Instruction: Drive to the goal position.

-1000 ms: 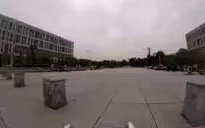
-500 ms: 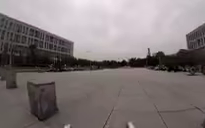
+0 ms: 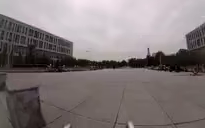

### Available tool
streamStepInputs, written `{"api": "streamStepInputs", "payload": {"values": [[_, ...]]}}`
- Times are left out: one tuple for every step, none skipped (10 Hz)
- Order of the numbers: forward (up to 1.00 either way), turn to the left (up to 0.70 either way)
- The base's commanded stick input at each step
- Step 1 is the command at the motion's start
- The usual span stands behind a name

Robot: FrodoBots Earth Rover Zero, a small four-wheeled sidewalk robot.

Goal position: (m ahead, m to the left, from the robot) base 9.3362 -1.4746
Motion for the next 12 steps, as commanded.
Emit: {"api": "streamStepInputs", "payload": {"values": [[0.7,-0.14],[0.7,-0.14],[0.7,-0.14],[0.7,-0.14],[0.7,-0.14],[0.7,-0.14],[0.7,-0.14],[0.7,-0.14],[0.7,-0.14],[0.7,-0.14],[0.7,-0.14],[0.7,-0.14]]}}
